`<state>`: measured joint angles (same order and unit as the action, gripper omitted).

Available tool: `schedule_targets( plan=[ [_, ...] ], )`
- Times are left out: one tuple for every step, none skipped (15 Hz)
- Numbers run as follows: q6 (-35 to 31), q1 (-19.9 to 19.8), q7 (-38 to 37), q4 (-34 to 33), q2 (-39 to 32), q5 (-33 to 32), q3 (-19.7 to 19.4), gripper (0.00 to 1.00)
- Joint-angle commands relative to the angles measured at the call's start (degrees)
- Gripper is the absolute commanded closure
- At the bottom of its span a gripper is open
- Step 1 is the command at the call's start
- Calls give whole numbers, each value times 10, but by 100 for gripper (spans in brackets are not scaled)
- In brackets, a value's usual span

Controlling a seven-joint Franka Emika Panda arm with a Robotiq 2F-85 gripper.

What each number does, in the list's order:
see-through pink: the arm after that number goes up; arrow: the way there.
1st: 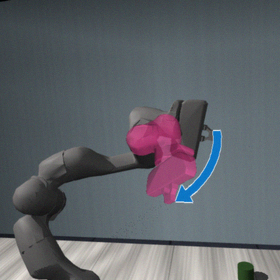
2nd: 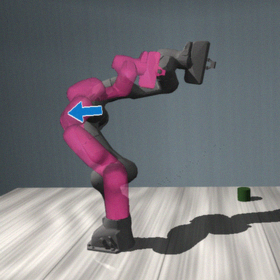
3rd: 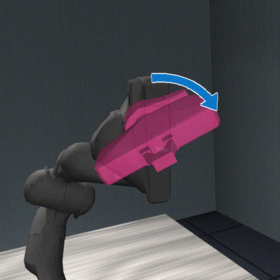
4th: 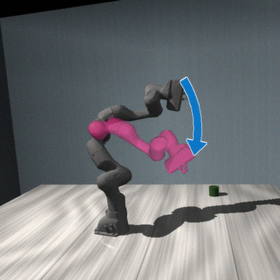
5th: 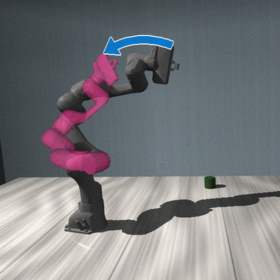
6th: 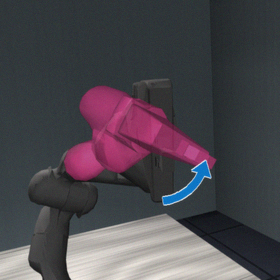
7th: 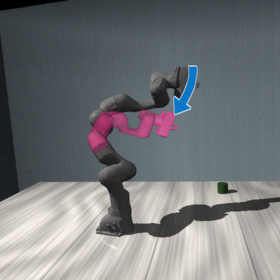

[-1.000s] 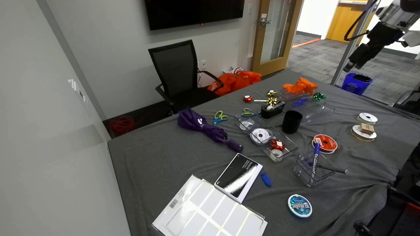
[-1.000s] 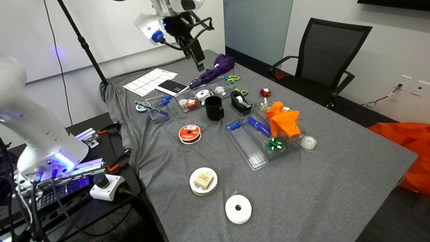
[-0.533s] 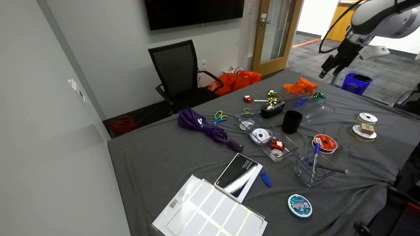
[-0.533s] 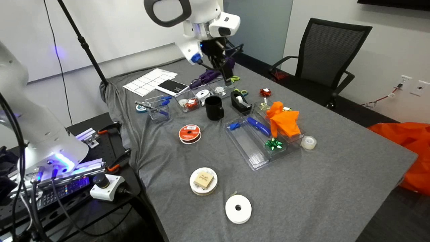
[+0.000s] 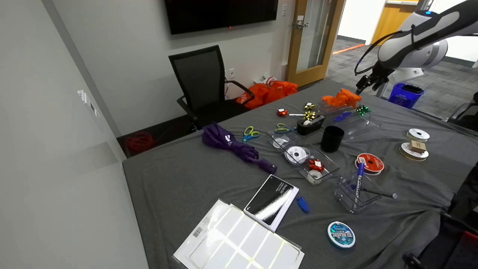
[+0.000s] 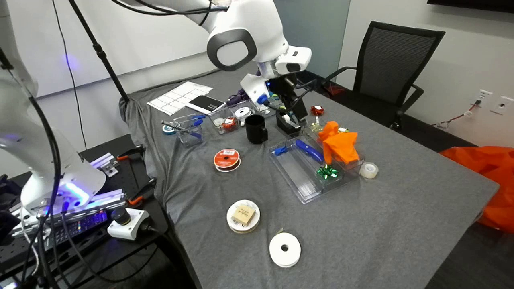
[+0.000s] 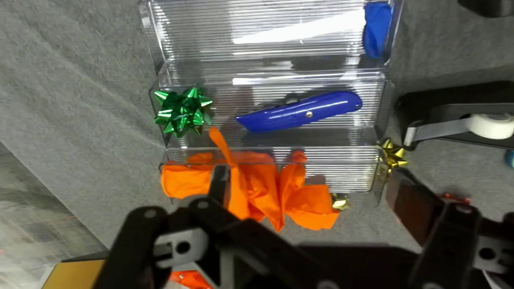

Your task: Move the green ribbon to the large container on the left.

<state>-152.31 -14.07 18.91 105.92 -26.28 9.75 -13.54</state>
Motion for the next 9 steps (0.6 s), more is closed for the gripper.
schedule_targets(
  plan=[
    [-6, -23, -21, -4, -5, -27, 23, 0],
    [-7, -23, -23, -8, -9, -28, 23, 0],
    [-7, -23, -23, -9, -10, -28, 23, 0],
    [-7, -23, -23, -11, -10, -28, 23, 0],
    [-7, -23, -23, -12, -10, -28, 23, 0],
    [-7, -23, -23, -13, -10, -28, 23, 0],
    [-9, -20, -35, -23, -21, -33, 21, 0],
    [-10, -13, -56, -35, -36, -48, 14, 0],
    [-6, -7, -81, -48, -49, -62, 7, 0]
  ],
)
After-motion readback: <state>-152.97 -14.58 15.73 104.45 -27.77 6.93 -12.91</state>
